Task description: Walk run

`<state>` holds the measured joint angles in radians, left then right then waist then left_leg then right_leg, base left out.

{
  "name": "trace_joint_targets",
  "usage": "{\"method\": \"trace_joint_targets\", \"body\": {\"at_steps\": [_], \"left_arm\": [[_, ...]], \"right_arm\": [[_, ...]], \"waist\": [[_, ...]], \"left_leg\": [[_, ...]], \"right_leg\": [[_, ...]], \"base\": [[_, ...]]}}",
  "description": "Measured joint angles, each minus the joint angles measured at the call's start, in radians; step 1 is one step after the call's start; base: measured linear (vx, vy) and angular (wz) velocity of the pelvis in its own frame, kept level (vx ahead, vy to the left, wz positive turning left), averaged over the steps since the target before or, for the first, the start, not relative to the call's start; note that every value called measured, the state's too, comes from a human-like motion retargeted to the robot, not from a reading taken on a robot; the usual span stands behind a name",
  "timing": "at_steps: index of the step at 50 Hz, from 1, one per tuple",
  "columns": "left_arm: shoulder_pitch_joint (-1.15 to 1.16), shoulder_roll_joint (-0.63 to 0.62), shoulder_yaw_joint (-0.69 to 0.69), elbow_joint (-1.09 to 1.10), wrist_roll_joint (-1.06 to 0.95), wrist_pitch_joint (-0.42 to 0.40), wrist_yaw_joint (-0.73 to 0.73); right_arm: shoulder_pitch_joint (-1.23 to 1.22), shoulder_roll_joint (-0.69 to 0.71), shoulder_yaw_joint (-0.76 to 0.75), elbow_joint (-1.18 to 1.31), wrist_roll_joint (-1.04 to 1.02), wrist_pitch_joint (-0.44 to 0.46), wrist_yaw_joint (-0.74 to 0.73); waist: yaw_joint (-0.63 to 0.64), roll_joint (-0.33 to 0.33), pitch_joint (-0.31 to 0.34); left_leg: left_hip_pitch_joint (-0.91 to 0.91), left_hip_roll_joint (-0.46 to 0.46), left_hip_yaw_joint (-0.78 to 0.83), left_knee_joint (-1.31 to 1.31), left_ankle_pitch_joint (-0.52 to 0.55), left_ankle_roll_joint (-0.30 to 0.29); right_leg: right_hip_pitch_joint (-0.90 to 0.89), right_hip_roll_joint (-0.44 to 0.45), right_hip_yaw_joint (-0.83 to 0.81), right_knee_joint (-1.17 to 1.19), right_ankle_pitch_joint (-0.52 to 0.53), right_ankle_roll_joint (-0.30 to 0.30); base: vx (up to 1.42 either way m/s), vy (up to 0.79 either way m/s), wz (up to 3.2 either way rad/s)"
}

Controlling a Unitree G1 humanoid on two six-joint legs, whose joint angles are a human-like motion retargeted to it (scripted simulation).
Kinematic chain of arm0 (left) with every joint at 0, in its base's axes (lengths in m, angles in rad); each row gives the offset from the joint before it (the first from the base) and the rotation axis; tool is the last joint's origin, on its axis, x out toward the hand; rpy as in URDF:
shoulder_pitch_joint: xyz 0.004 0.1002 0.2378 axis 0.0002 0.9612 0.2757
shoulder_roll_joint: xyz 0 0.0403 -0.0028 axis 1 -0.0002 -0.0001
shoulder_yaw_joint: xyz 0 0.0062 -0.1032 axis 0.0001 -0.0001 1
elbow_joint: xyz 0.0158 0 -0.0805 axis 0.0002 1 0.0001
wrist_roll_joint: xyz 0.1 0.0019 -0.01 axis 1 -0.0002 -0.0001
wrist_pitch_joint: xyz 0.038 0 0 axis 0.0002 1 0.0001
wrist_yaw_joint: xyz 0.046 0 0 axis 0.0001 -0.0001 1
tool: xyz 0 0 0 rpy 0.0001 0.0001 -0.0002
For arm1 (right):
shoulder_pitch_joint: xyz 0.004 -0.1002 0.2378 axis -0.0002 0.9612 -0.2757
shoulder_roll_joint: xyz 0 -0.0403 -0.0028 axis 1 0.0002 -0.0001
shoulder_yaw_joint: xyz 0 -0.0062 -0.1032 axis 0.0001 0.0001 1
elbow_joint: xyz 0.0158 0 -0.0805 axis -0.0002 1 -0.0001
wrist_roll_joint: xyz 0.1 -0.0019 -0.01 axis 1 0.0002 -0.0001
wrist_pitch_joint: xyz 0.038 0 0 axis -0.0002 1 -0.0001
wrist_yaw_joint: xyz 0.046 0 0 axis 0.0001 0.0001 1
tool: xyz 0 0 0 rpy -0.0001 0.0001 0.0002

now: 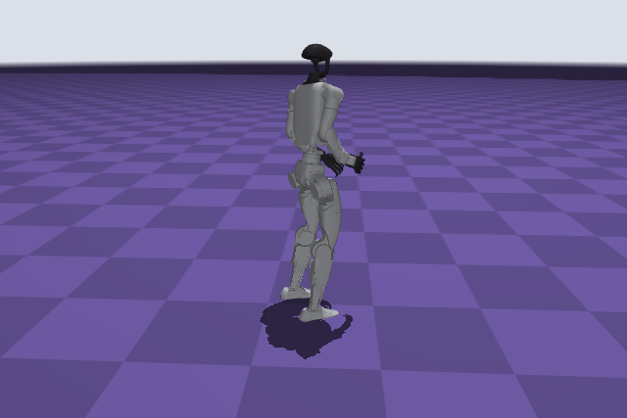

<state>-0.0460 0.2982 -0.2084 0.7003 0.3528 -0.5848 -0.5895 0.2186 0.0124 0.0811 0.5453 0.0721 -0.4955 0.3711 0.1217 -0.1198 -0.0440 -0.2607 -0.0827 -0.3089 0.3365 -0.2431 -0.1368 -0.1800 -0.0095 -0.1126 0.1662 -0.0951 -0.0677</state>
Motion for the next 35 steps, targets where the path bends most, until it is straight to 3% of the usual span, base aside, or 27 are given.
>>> {"method": "trace_joint_targets", "body": {"at_steps": [2, 5, 7, 8, 10, 14, 17, 23, 27, 30, 35], "left_arm": [[0.003, -0.005, -0.009, 0.018, 0.003, 0.015, 0.002], [0.015, -0.018, -0.003, 0.056, 0.009, 0.044, 0.0], [0.027, -0.025, 0.04, 0.064, 0.016, 0.064, 0.007], [0.034, -0.027, 0.063, 0.057, 0.022, 0.071, 0.009], [0.05, -0.025, 0.103, 0.028, 0.039, 0.076, 0.01], [0.094, -0.006, 0.155, -0.023, 0.062, 0.074, 0.052], [0.134, -0.011, 0.189, -0.035, 0.075, 0.073, 0.116], [0.219, -0.117, 0.229, 0.029, -0.082, 0.109, 0.211], [0.239, -0.216, 0.237, 0.103, -0.275, 0.173, 0.121], [0.231, -0.24, 0.237, 0.132, -0.357, 0.216, 0.046], [0.221, -0.279, 0.199, 0.111, -0.422, 0.207, 0.034]], "right_arm": [[-0.003, -0.001, -0.004, 0.009, -0.009, 0.017, 0.008], [-0.003, 0.011, -0.011, 0.026, -0.006, 0.031, 0.004], [-0.004, 0.024, 0.002, 0.028, -0.009, 0.026, -0.013], [-0.003, 0.031, 0.009, 0.026, -0.011, 0.022, -0.028], [0.01, 0.048, 0.018, 0.022, -0.018, 0.01, -0.071], [0.065, 0.046, 0.044, 0.034, -0.009, -0.026, -0.158], [0.094, 0.036, 0.042, 0.051, -0.02, -0.033, -0.173], [0.088, 0.008, 0.052, 0.066, -0.096, -0.021, -0.143], [0.081, 0.015, 0.057, 0.071, -0.118, -0.025, -0.149], [0.092, 0.036, 0.059, 0.08, -0.084, -0.042, -0.16], [0.074, 0.039, 0.046, 0.084, -0.067, -0.005, -0.074]], "waist": [[0.01, -0.007, 0.011], [-0.079, -0.012, 0.0], [-0.173, -0.01, -0.005], [-0.199, -0.014, -0.005], [-0.223, -0.019, -0.005], [-0.167, -0.038, -0.041], [-0.09, -0.054, -0.062], [-0.06, -0.014, -0.075], [-0.1, 0.02, -0.082], [-0.092, 0.018, -0.081], [-0.097, -0.008, -0.06]], "left_leg": [[0.014, -0.002, 0.005, -0.011, 0.041, 0.018], [0.038, 0.084, 0.289, -0.039, -0.007, 0.155], [0.047, 0.076, 0.303, -0.056, -0.015, 0.201], [0.044, 0.085, 0.336, -0.06, -0.017, 0.199], [0.052, 0.123, 0.467, -0.079, -0.02, 0.193], [0.101, 0.155, 0.722, -0.137, -0.031, 0.186], [0.159, 0.145, 0.903, -0.183, -0.042, 0.182], [0.259, 0.131, 1.086, -0.236, -0.05, 0.149], [0.315, 0.106, 1.197, -0.254, -0.059, 0.124], [0.365, 0.092, 1.309, -0.232, -0.057, 0.091], [0.318, 0.104, 1.232, -0.069, 0.052, 0.136]], "right_leg": [[-0.035, 0.029, 0.125, 0.021, 0.016, 0.015], [-0.085, 0.07, 0.253, 0.026, 0.046, 0.043], [-0.116, 0.091, 0.307, 0.012, 0.075, 0.073], [-0.135, 0.088, 0.312, 0.01, 0.09, 0.093], [-0.181, 0.054, 0.17, 0.024, 0.104, 0.1], [-0.169, -0.063, -0.456, 0.047, -0.034, 0.032], [-0.123, -0.074, -0.643, 0.084, -0.101, 0.022], [-0.051, -0.064, -0.571, 0.155, -0.16, 0.025], [0.019, -0.048, -0.546, 0.073, -0.145, 0.046], [0.022, -0.045, -0.454, 0.034, -0.102, -0.004], [-0.001, -0.1, -0.361, 0.036, -0.076, -0.024]], "base": [[-0.05, 0.01, -3.46], [-0.17, 0.01, -2.39], [-0.39, -0.02, -2.19], [-0.44, 0.02, -2.76], [-0.4, 0.05, -3.22], [-0.27, 0.02, -3.66], [-0.23, 0.01, -3.55], [-0.18, 0.0, -2.59], [-0.1, -0.14, -1.43], [0.01, -0.14, -1.18], [-0.1, -0.04, -0.9]]}}
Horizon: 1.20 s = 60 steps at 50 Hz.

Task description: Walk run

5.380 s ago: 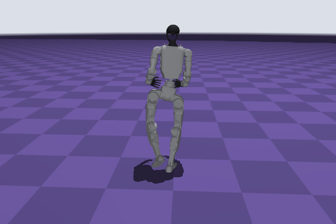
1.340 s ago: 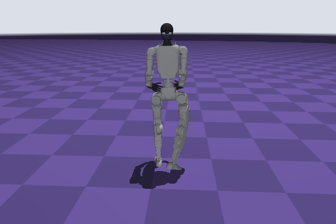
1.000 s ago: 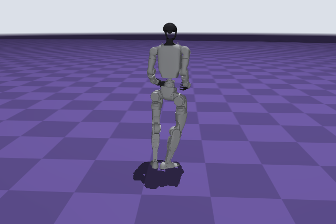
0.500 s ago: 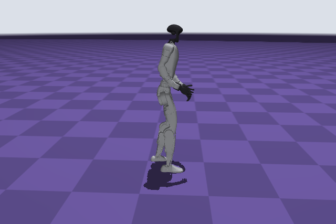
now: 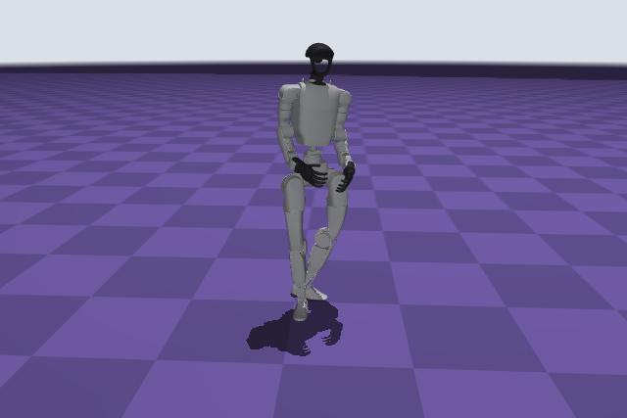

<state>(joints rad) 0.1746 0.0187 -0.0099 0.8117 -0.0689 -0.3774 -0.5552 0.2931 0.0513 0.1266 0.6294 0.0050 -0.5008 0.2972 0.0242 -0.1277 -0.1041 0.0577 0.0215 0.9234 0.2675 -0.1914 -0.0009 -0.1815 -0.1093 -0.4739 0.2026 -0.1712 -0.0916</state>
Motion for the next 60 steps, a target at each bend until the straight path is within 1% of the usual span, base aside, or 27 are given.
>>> {"method": "trace_joint_targets", "body": {"at_steps": [2, 5, 7, 10, 13, 15, 17, 20, 25, 27, 28, 30, 31, 33, 35, 37, 39, 40, 42, 45, 47, 50, 52, 55, 56, 57, 60], "left_arm": [[0.003, 0.003, 0.001, -0.021, -0.001, 0.009, -0.012], [0.002, 0.024, -0.001, -0.047, 0.037, 0.033, -0.046], [0.009, 0.043, -0.003, -0.058, 0.077, 0.047, -0.068], [0.021, 0.054, 0.006, -0.06, 0.112, 0.056, -0.069], [0.031, 0.041, 0.011, -0.046, 0.095, 0.058, -0.06], [0.037, 0.027, 0.011, -0.038, 0.082, 0.061, -0.069], [0.025, 0.024, 0.008, -0.032, 0.066, 0.066, -0.096], [-0.001, 0.026, 0.01, -0.035, 0.055, 0.071, -0.128], [-0.06, 0.053, 0.007, -0.053, 0.019, 0.059, -0.146], [-0.08, 0.06, 0.02, -0.053, 0.007, 0.057, -0.145], [-0.093, 0.061, 0.03, -0.05, -0.002, 0.06, -0.15], [-0.113, 0.055, 0.042, -0.041, -0.025, 0.073, -0.164], [-0.119, 0.049, 0.043, -0.042, -0.036, 0.07, -0.162], [-0.133, 0.041, 0.04, -0.051, -0.06, 0.047, -0.148], [-0.141, 0.031, 0.028, -0.069, -0.071, 0.008, -0.118], [-0.14, 0.02, 0.016, -0.089, -0.072, -0.018, -0.102], [-0.136, 0.009, 0.003, -0.104, -0.087, -0.022, -0.094], [-0.134, 0.002, -0.006, -0.109, -0.102, -0.017, -0.094], [-0.128, -0.018, -0.031, -0.117, -0.166, 0.01, -0.118], [-0.117, -0.021, -0.082, -0.139, -0.261, 0.054, -0.188], [-0.105, -0.01, -0.118, -0.17, -0.281, 0.048, -0.199], [-0.073, 0.007, -0.141, -0.22, -0.27, 0.017, -0.2], [-0.049, 0.017, -0.137, -0.249, -0.229, -0.02, -0.189], [-0.03, 0.046, -0.126, -0.272, -0.158, -0.082, -0.148], [-0.024, 0.05, -0.123, -0.281, -0.152, -0.087, -0.143], [-0.016, 0.051, -0.122, -0.293, -0.152, -0.089, -0.145], [0.018, 0.046, -0.125, -0.363, -0.163, -0.083, -0.182]], "right_arm": [[-0.015, -0.012, 0.006, -0.003, -0.011, 0.016, 0.02], [-0.023, -0.016, -0.009, -0.007, -0.024, 0.032, 0.035], [-0.02, -0.017, -0.018, -0.006, -0.015, 0.044, 0.043], [-0.015, -0.023, -0.023, -0.006, 0.006, 0.058, 0.063], [-0.009, -0.036, -0.026, -0.01, 0.008, 0.07, 0.075], [-0.006, -0.042, -0.029, -0.013, 0.007, 0.075, 0.079], [-0.018, -0.045, -0.034, -0.015, 0.02, 0.078, 0.081], [-0.032, -0.023, -0.021, -0.019, 0.031, 0.069, 0.055], [-0.05, 0.007, 0.03, -0.019, 0.06, 0.018, -0.011], [-0.056, 0.004, 0.057, -0.014, 0.042, 0.012, -0.006], [-0.06, 0.005, 0.069, -0.007, 0.031, 0.018, 0.013], [-0.058, 0.01, 0.085, 0.012, 0.024, 0.038, 0.053], [-0.051, 0.013, 0.084, 0.018, 0.027, 0.042, 0.064], [-0.039, 0.017, 0.073, 0.028, 0.042, 0.038, 0.08], [-0.025, 0.017, 0.053, 0.034, 0.064, 0.017, 0.076], [-0.007, 0.015, 0.039, 0.037, 0.074, -0.003, 0.069], [0.007, 0.012, 0.029, 0.042, 0.079, -0.019, 0.066], [0.012, 0.012, 0.025, 0.044, 0.082, -0.025, 0.066], [0.024, 0.021, 0.02, 0.048, 0.103, -0.035, 0.07], [0.039, 0.039, -0.002, 0.057, 0.195, -0.03, 0.105], [0.036, 0.041, -0.021, 0.059, 0.257, -0.015, 0.133], [0.02, 0.018, -0.031, 0.06, 0.331, -0.01, 0.157], [-0.009, 0.003, -0.038, 0.061, 0.346, -0.013, 0.165], [-0.075, 0.002, -0.038, 0.055, 0.367, -0.024, 0.162], [-0.104, 0.009, -0.029, 0.052, 0.383, -0.022, 0.158], [-0.132, 0.015, -0.018, 0.044, 0.406, -0.017, 0.158], [-0.195, 0.027, 0.017, -0.027, 0.507, 0.019, 0.199]], "waist": [[-0.024, -0.011, 0.001], [-0.023, 0.008, 0.009], [-0.006, 0.01, 0.013], [0.022, 0.0, 0.021], [0.053, 0.012, 0.031], [0.06, 0.022, 0.036], [0.025, 0.025, 0.037], [-0.006, 0.026, 0.052], [-0.002, -0.014, 0.063], [0.005, -0.024, 0.061], [-0.003, -0.025, 0.058], [-0.011, -0.016, 0.05], [-0.009, -0.012, 0.047], [0.0, -0.003, 0.042], [0.01, 0.006, 0.036], [0.009, 0.017, 0.029], [0.001, 0.021, 0.025], [-0.003, 0.019, 0.023], [0.0, 0.011, 0.021], [0.028, 0.016, 0.021], [0.052, 0.027, 0.024], [0.065, 0.047, 0.025], [0.062, 0.052, 0.027], [0.047, 0.042, 0.041], [0.041, 0.036, 0.047], [0.039, 0.03, 0.052], [0.068, 0.021, 0.053]], "left_leg": [[-0.062, 0.01, -0.14, 0.091, 0.017, 0.014], [-0.158, 0.007, -0.418, 0.157, 0.017, -0.08], [-0.193, -0.026, -0.565, 0.154, -0.002, -0.093], [-0.205, -0.057, -0.658, 0.109, -0.042, -0.053], [-0.207, -0.089, -0.76, 0.03, -0.042, -0.046], [-0.205, -0.119, -0.824, -0.008, -0.02, 0.013], [-0.193, -0.074, -0.699, 0.004, -0.067, 0.059], [-0.204, -0.068, -0.696, -0.004, -0.057, 0.074], [-0.217, -0.064, -0.633, -0.041, -0.056, 0.093], [-0.227, -0.059, -0.613, -0.056, -0.055, 0.093], [-0.235, -0.055, -0.607, -0.058, -0.055, 0.093], [-0.24, -0.04, -0.594, -0.072, -0.052, 0.092], [-0.236, -0.037, -0.589, -0.081, -0.05, 0.092], [-0.228, -0.03, -0.578, -0.095, -0.05, 0.09], [-0.217, -0.027, -0.569, -0.106, -0.051, 0.088], [-0.201, -0.027, -0.573, -0.116, -0.052, 0.083], [-0.183, -0.036, -0.577, -0.122, -0.058, 0.08], [-0.173, -0.045, -0.576, -0.124, -0.062, 0.078], [-0.143, -0.069, -0.576, -0.136, -0.069, 0.074], [-0.09, -0.092, -0.564, -0.158, -0.075, 0.067], [-0.065, -0.094, -0.543, -0.162, -0.079, 0.055], [-0.049, -0.08, -0.509, -0.121, -0.09, 0.03], [-0.079, -0.068, -0.488, -0.032, -0.085, 0.013], [-0.172, -0.044, -0.494, 0.175, -0.008, -0.027], [-0.216, -0.042, -0.518, 0.252, 0.007, -0.048], [-0.257, -0.039, -0.533, 0.321, 0.011, -0.061], [-0.352, -0.009, -0.501, 0.413, -0.039, -0.061]], "right_leg": [[-0.004, -0.014, 0.025, -0.011, 0.009, 0.003], [-0.006, 0.014, 0.077, -0.04, 0.031, 0.002], [-0.007, 0.03, 0.121, -0.063, 0.051, -0.001], [-0.01, 0.043, 0.2, -0.088, 0.077, 0.004], [0.001, 0.084, 0.269, -0.115, 0.098, 0.022], [0.017, 0.107, 0.301, -0.14, 0.111, 0.041], [0.017, 0.106, 0.301, -0.154, 0.121, 0.056], [-0.014, 0.112, 0.326, -0.14, 0.14, 0.057], [-0.128, 0.113, 0.397, -0.035, 0.136, 0.086], [-0.164, 0.094, 0.334, 0.024, 0.091, 0.103], [-0.181, 0.074, 0.265, 0.059, 0.051, 0.113], [-0.192, 0.045, 0.128, 0.107, -0.014, 0.077], [-0.184, 0.044, 0.092, 0.118, -0.03, 0.069], [-0.172, 0.047, 0.05, 0.149, -0.062, 0.057], [-0.157, 0.06, 0.051, 0.173, -0.085, 0.067], [-0.127, 0.073, 0.041, 0.16, -0.093, 0.074], [-0.092, 0.085, 0.032, 0.119, -0.095, 0.077], [-0.073, 0.09, 0.026, 0.09, -0.092, 0.081], [-0.029, 0.106, 0.036, 0.025, -0.072, 0.045], [0.025, 0.111, 0.045, -0.023, -0.085, 0.068], [0.059, 0.114, 0.055, -0.051, -0.097, 0.076], [0.114, 0.116, 0.049, -0.09, -0.112, 0.062], [0.132, 0.096, 0.061, -0.1, -0.121, 0.072], [0.14, 0.055, 0.061, -0.097, -0.144, 0.067], [0.142, 0.045, 0.043, -0.097, -0.15, 0.067], [0.144, 0.036, 0.028, -0.099, -0.156, 0.067], [0.155, 0.022, -0.013, -0.118, -0.162, 0.08]], "base": [[-0.12, -0.12, -0.89], [-0.05, -0.02, -0.95], [0.01, 0.04, -1.16], [0.02, 0.1, -1.3], [0.03, 0.13, -1.31], [0.06, 0.11, -0.85], [-0.02, 0.06, -0.26], [-0.13, 0.06, -0.47], [-0.12, 0.05, -0.82], [-0.18, 0.04, -1.1], [-0.16, 0.03, -0.77], [-0.08, 0.04, -0.54], [0.0, 0.04, -0.46], [0.05, 0.04, -0.37], [0.11, 0.07, -0.21], [0.18, 0.04, -0.04], [0.18, 0.01, 0.08], [0.2, -0.04, 0.1], [0.27, -0.09, -0.03], [0.28, -0.02, 0.04], [0.21, 0.03, 0.03], [0.25, 0.04, -0.04], [0.22, -0.01, 0.29], [0.21, -0.07, 0.69], [0.12, -0.08, 0.72], [0.13, -0.06, 0.59], [0.34, -0.04, 0.38]]}}
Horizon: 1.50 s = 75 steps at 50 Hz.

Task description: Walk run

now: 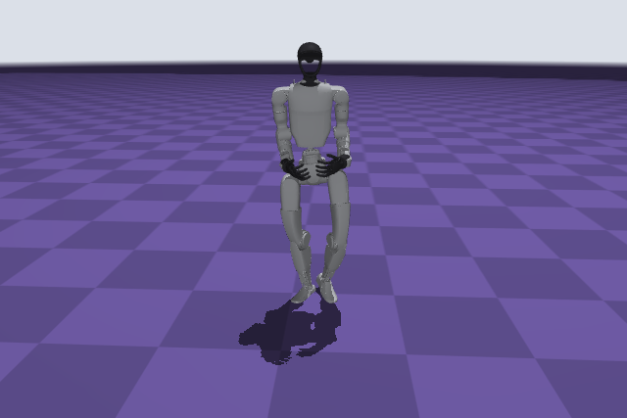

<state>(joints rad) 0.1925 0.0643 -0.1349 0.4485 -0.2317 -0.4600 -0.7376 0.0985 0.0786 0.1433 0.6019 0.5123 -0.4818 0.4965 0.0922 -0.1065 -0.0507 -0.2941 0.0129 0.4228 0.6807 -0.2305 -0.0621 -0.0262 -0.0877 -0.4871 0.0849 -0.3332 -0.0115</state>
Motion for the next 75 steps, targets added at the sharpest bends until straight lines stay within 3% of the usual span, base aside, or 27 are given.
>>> {"method": "trace_joint_targets", "body": {"at_steps": [8, 10, 11, 12, 15, 19, 22, 25, 27, 30, 32, 34, 38, 42, 46, 48, 50, 54, 57, 61, 63, 65, 67, 68, 70, 72, 75], "left_arm": [[0.121, 0.141, 0.072, -0.173, 0.067, -0.063, 0.084], [0.098, 0.149, 0.087, -0.134, 0.075, -0.069, 0.113], [0.064, 0.152, 0.084, -0.105, 0.09, -0.078, 0.126], [0.03, 0.155, 0.077, -0.078, 0.105, -0.086, 0.138], [-0.085, 0.161, 0.043, -0.023, 0.115, -0.089, 0.162], [-0.232, 0.129, 0.02, -0.045, 0.058, -0.053, 0.114], [-0.267, 0.149, -0.038, -0.147, 0.034, -0.02, 0.075], [-0.231, 0.146, -0.052, -0.239, 0.028, 0.044, 0.012], [-0.187, 0.129, -0.045, -0.27, 0.013, 0.064, 0.005], [-0.139, 0.104, -0.011, -0.26, -0.006, 0.072, 0.007], [-0.127, 0.063, 0.071, -0.189, 0.046, 0.028, 0.002], [-0.075, 0.031, 0.102, -0.068, 0.143, -0.035, 0.036], [0.03, 0.022, 0.087, 0.044, 0.142, -0.028, -0.006], [0.145, 0.075, 0.146, -0.059, 0.032, -0.047, -0.009], [0.116, 0.106, 0.109, -0.105, 0.03, -0.086, 0.067], [0.036, 0.119, 0.077, -0.089, 0.081, -0.091, 0.088], [-0.071, 0.13, 0.037, -0.062, 0.092, -0.081, 0.092], [-0.216, 0.127, -0.025, -0.016, 0.031, -0.05, 0.05], [-0.265, 0.169, -0.006, -0.087, 0.04, -0.05, 0.027], [-0.211, 0.256, -0.032, -0.245, 0.23, -0.132, 0.12], [-0.155, 0.264, -0.036, -0.284, 0.341, -0.151, 0.21], [-0.109, 0.239, -0.019, -0.273, 0.379, -0.158, 0.277], [-0.089, 0.177, 0.036, -0.213, 0.375, -0.162, 0.283], [-0.091, 0.145, 0.077, -0.171, 0.382, -0.165, 0.271], [-0.026, 0.125, 0.12, -0.085, 0.396, -0.173, 0.245], [0.022, 0.123, 0.102, -0.038, 0.405, -0.18, 0.21], [0.063, 0.151, 0.08, -0.008, 0.354, -0.187, 0.149]], "right_arm": [[-0.064, -0.053, 0.13, -0.229, -0.049, 0.092, 0.126], [-0.039, -0.044, 0.144, -0.224, -0.117, 0.1, 0.12], [-0.029, -0.038, 0.131, -0.193, -0.15, 0.082, 0.102], [-0.017, -0.032, 0.113, -0.154, -0.188, 0.061, 0.082], [0.053, -0.037, 0.064, 0.005, -0.311, -0.009, -0.005], [0.227, -0.063, 0.032, 0.011, -0.226, -0.021, 0.049], [0.333, -0.119, -0.088, -0.036, -0.255, -0.063, 0.072], [0.4, -0.172, -0.164, -0.08, -0.288, -0.113, 0.042], [0.378, -0.195, -0.146, -0.097, -0.258, -0.144, 0.012], [0.227, -0.225, -0.068, -0.065, -0.262, -0.167, -0.022], [0.075, -0.206, -0.021, 0.005, -0.32, -0.161, -0.044], [-0.009, -0.162, 0.01, 0.057, -0.312, -0.146, -0.051], [-0.131, -0.099, 0.083, -0.015, -0.25, -0.129, -0.02], [-0.164, -0.193, 0.144, -0.2, -0.382, -0.067, -0.006], [-0.071, -0.229, 0.091, -0.253, -0.608, -0.126, -0.161], [-0.023, -0.194, 0.099, -0.186, -0.639, -0.134, -0.2], [0.003, -0.148, 0.081, -0.083, -0.611, -0.12, -0.147], [0.125, -0.117, 0.004, 0.048, -0.546, -0.191, -0.172], [0.206, -0.145, -0.004, 0.022, -0.434, -0.27, -0.143], [0.317, -0.223, -0.063, -0.039, -0.449, -0.357, -0.189], [0.328, -0.223, -0.071, -0.051, -0.489, -0.37, -0.215], [0.279, -0.198, -0.044, -0.056, -0.513, -0.367, -0.242], [0.169, -0.151, 0.003, -0.041, -0.503, -0.359, -0.255], [0.109, -0.134, 0.03, -0.026, -0.485, -0.356, -0.25], [0.058, -0.117, 0.103, 0.025, -0.431, -0.335, -0.238], [0.013, -0.108, 0.152, 0.055, -0.331, -0.28, -0.168], [-0.019, -0.132, 0.217, 0.042, -0.242, -0.14, -0.001]], "waist": [[0.072, -0.036, -0.013], [0.082, -0.047, -0.01], [0.071, -0.046, -0.01], [0.067, -0.041, -0.008], [0.037, -0.021, 0.003], [-0.088, -0.01, -0.025], [-0.156, 0.021, -0.063], [-0.224, 0.061, -0.086], [-0.269, 0.061, -0.074], [-0.275, 0.02, -0.035], [-0.249, -0.015, -0.01], [-0.196, -0.049, -0.014], [-0.03, -0.09, -0.028], [0.084, -0.07, -0.043], [0.129, -0.011, -0.019], [0.116, 0.02, 0.003], [0.074, 0.04, 0.022], [-0.015, 0.082, -0.032], [-0.165, 0.082, -0.082], [-0.255, 0.086, -0.11], [-0.276, 0.053, -0.1], [-0.291, -0.009, -0.07], [-0.314, -0.065, -0.041], [-0.309, -0.087, -0.04], [-0.283, -0.099, -0.084], [-0.145, -0.127, -0.084], [0.008, -0.116, -0.086]], "left_leg": [[-0.16, -0.081, -0.094, -0.181, -0.145, 0.003], [-0.145, -0.074, -0.075, -0.202, -0.118, 0.074], [-0.114, -0.059, -0.061, -0.196, -0.178, 0.114], [-0.091, -0.052, -0.073, -0.19, -0.221, 0.141], [-0.05, -0.048, -0.157, -0.146, -0.265, 0.129], [0.053, -0.09, -0.172, -0.213, -0.283, 0.164], [0.14, -0.081, -0.172, -0.324, -0.194, 0.15], [0.23, -0.061, -0.158, -0.409, 0.04, 0.097], [0.294, -0.073, -0.12, -0.435, 0.206, 0.095], [0.368, -0.1, 0.012, -0.373, 0.348, 0.118], [0.349, -0.103, 0.114, -0.208, 0.333, 0.141], [0.303, -0.103, 0.16, -0.019, 0.233, 0.188], [0.054, -0.078, 0.122, 0.154, 0.105, 0.132], [-0.136, -0.039, 0.107, -0.068, 0.024, 0.12], [-0.165, -0.082, -0.109, -0.381, 0.004, 0.054], [-0.145, -0.058, -0.145, -0.417, 0.081, 0.119], [-0.12, -0.043, -0.185, -0.288, -0.096, 0.206], [-0.099, 0.017, -0.231, -0.121, -0.254, 0.193], [0.006, -0.047, -0.232, -0.248, -0.218, 0.181], [0.225, -0.082, -0.178, -0.418, 0.14, 0.105], [0.318, -0.099, -0.09, -0.43, 0.347, 0.087], [0.369, -0.127, -0.015, -0.346, 0.455, 0.114], [0.334, -0.132, 0.016, -0.146, 0.376, 0.129], [0.297, -0.112, 0.081, -0.022, 0.316, 0.174], [0.215, -0.085, 0.106, 0.18, 0.218, 0.236], [0.08, -0.069, 0.1, 0.283, 0.163, 0.212], [-0.091, -0.059, 0.065, 0.161, 0.1, 0.172]], "right_leg": [[0.028, -0.016, -0.052, 0.024, -0.005, 0.106], [0.011, -0.041, -0.027, 0.139, 0.01, 0.15], [-0.03, -0.067, -0.007, 0.267, 0.055, 0.164], [-0.08, -0.092, 0.024, 0.412, 0.108, 0.161], [-0.285, -0.158, 0.175, 0.949, 0.245, 0.028], [-0.45, -0.163, 0.202, 1.176, 0.163, 0.016], [-0.537, -0.206, 0.098, 1.071, 0.07, -0.041], [-0.556, -0.156, 0.03, 0.74, 0.022, -0.029], [-0.52, -0.088, 0.087, 0.493, 0.022, 0.016], [-0.44, -0.086, 0.114, 0.295, 0.156, -0.072], [-0.405, -0.09, 0.184, 0.354, -0.005, -0.048], [-0.381, -0.128, 0.259, 0.418, -0.058, -0.027], [-0.271, -0.167, 0.22, 0.381, -0.113, 0.002], [-0.085, -0.059, 0.139, 0.159, 0.118, 0.038], [0.088, 0.046, 0.082, 0.102, 0.434, 0.032], [0.107, 0.069, 0.056, 0.221, 0.537, 0.004], [0.042, 0.047, -0.003, 0.5, 0.564, 0.002], [-0.237, 0.0, 0.022, 0.996, 0.378, -0.034], [-0.459, -0.074, 0.019, 1.02, 0.236, -0.035], [-0.549, -0.106, -0.063, 0.613, 0.131, -0.064], [-0.53, -0.07, 0.018, 0.362, 0.108, -0.003], [-0.501, -0.062, 0.157, 0.238, 0.103, 0.041], [-0.477, -0.129, 0.172, 0.28, 0.194, -0.072], [-0.475, -0.13, 0.19, 0.368, 0.049, -0.086], [-0.461, -0.123, 0.331, 0.482, -0.073, -0.038], [-0.372, -0.173, 0.246, 0.485, -0.138, -0.044], [-0.202, -0.098, 0.181, 0.322, -0.076, -0.022]], "base": [[0.49, -0.12, 0.02], [0.49, -0.12, -0.35], [0.74, -0.08, -0.08], [0.9, -0.04, -0.04], [0.93, -0.07, -0.06], [1.04, -0.18, 0.46], [0.98, -0.26, 0.64], [1.08, -0.32, 0.52], [0.7, -0.18, 0.1], [0.48, -0.07, -0.75], [0.96, -0.13, -0.82], [1.57, -0.03, -0.33], [1.18, -0.09, 0.0], [1.36, -0.1, 0.14], [1.32, -0.2, 0.52], [1.27, -0.35, 0.82], [1.23, -0.42, 0.71], [1.47, -0.31, -0.14], [1.28, -0.26, 0.11], [1.53, -0.28, 0.58], [1.35, -0.31, 0.2], [1.39, -0.42, -0.2], [1.06, -0.27, -0.07], [1.68, -0.34, 0.1], [2.25, -0.35, 0.31], [1.83, -0.17, -0.12], [1.68, -0.2, -0.18]]}}
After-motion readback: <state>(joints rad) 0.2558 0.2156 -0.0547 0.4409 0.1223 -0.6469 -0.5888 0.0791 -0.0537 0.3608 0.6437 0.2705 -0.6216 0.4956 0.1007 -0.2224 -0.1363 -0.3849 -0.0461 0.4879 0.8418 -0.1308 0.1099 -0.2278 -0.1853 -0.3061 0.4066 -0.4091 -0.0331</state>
